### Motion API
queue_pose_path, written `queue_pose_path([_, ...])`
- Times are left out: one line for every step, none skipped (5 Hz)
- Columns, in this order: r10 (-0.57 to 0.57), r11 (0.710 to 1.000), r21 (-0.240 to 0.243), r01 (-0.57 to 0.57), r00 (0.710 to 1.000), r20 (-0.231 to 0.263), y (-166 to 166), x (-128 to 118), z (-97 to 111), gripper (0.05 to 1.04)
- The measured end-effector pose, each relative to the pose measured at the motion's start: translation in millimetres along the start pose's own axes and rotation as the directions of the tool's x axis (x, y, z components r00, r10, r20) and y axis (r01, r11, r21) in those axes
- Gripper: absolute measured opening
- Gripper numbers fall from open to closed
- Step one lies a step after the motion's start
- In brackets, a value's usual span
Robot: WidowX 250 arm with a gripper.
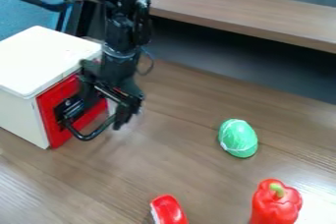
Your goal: Opens the drawer and closes it
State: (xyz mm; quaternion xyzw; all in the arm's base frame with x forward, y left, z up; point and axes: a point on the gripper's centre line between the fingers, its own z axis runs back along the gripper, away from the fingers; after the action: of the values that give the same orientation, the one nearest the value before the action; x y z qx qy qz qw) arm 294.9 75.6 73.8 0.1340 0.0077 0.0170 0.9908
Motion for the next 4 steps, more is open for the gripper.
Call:
queue_pose_path([-0.063, 0.990, -0.127, 0.068, 0.997, 0.042, -22, 1, 3, 0.999])
queue_pose_path([-0.130, 0.955, -0.249, 0.158, 0.984, 0.125, -48, 3, 23, 0.999])
queue_pose_path([-0.170, 0.939, -0.282, 0.197, 0.978, 0.117, -65, 2, 37, 0.999])
queue_pose_path([-0.215, 0.931, -0.274, 0.242, 0.968, 0.127, -75, 0, 57, 0.999])
